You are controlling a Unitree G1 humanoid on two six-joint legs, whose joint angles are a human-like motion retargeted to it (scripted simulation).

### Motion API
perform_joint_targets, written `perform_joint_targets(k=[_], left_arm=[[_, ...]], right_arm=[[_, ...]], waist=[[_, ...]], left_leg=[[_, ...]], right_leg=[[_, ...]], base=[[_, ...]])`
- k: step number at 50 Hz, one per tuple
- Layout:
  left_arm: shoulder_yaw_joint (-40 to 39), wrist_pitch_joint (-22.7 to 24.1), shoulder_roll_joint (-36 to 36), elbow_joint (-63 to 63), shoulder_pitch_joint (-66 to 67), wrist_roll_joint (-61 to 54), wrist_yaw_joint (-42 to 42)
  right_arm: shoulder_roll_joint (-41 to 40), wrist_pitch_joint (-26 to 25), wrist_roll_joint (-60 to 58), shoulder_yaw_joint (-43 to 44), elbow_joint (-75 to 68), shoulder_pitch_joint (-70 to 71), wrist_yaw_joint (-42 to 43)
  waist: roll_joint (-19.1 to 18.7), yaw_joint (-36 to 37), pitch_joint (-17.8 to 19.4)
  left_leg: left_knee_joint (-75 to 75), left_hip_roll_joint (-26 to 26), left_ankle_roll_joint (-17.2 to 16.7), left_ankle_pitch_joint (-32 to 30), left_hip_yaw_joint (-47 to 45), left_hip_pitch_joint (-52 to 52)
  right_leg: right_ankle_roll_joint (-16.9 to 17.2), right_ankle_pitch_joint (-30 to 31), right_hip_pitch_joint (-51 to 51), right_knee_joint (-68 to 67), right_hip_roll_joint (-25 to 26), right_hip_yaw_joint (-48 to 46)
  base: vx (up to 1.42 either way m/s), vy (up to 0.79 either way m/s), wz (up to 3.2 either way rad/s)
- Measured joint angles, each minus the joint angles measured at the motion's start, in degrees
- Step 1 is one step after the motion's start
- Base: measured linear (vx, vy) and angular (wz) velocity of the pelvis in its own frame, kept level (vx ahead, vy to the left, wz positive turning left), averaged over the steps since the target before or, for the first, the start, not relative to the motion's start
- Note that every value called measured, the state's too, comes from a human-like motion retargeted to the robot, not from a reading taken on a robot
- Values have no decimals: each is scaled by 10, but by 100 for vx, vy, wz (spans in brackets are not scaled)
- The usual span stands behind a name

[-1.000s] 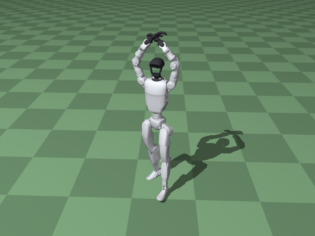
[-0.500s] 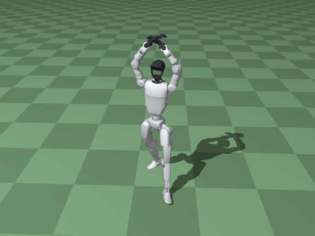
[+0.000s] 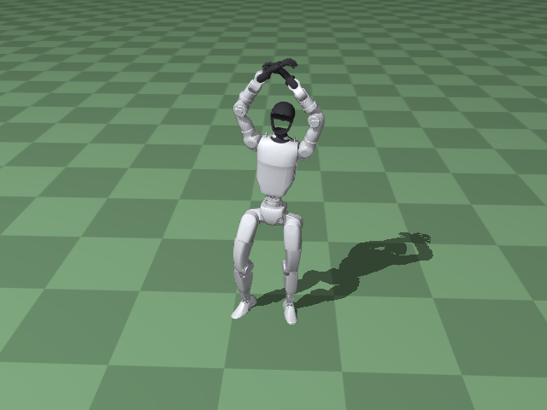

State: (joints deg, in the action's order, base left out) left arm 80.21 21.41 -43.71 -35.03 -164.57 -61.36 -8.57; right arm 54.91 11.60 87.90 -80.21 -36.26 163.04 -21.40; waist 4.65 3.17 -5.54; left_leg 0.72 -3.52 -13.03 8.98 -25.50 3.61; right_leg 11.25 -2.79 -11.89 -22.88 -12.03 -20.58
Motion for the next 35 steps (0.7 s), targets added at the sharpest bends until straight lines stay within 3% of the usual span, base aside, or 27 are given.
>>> perform_joint_targets(k=[3,7,10,14,19,25,30,35], left_arm=[[0,23,0,-2,1,16,7],[0,38,1,1,3,27,-2],[0,37,-2,-4,0,36,-6],[0,37,-1,-6,-1,36,-9],[0,34,1,-7,-6,33,-12],[0,37,-1,-2,-2,33,-3],[0,26,2,7,1,24,10],[0,8,13,7,1,11,25]], right_arm=[[-1,6,-4,0,-1,1,0],[-4,8,-13,0,-4,9,-2],[-4,2,-10,0,-4,9,-4],[-4,0,-10,0,-6,13,-2],[-5,-2,-11,0,-14,22,0],[-3,-3,-8,0,-5,17,-1],[2,-8,24,0,0,8,4],[11,-14,57,1,-4,8,6]], waist=[[9,-24,18],[19,-39,46],[14,-41,59],[7,-40,62],[15,-30,31],[18,-42,10],[24,-11,-5],[32,8,-6]], left_leg=[[-7,15,-7,15,35,18],[-13,13,-20,21,66,34],[-17,12,-20,30,91,49],[-22,11,-20,43,109,65],[-25,20,-20,51,110,70],[-64,-4,-20,47,148,99],[-157,-43,-19,-10,163,107],[-393,-72,37,-21,162,13]], right_leg=[[34,56,-12,135,21,15],[38,161,-62,246,69,56],[38,195,-94,279,83,70],[38,179,-126,279,75,50],[38,175,-132,279,63,44],[38,170,-56,279,78,36],[38,161,5,275,99,57],[38,91,52,227,102,80]], base=[[34,-3,112],[25,-29,80],[32,-20,78],[42,-9,48],[52,-8,24],[61,-30,63],[68,-38,-21],[56,-25,-18]])
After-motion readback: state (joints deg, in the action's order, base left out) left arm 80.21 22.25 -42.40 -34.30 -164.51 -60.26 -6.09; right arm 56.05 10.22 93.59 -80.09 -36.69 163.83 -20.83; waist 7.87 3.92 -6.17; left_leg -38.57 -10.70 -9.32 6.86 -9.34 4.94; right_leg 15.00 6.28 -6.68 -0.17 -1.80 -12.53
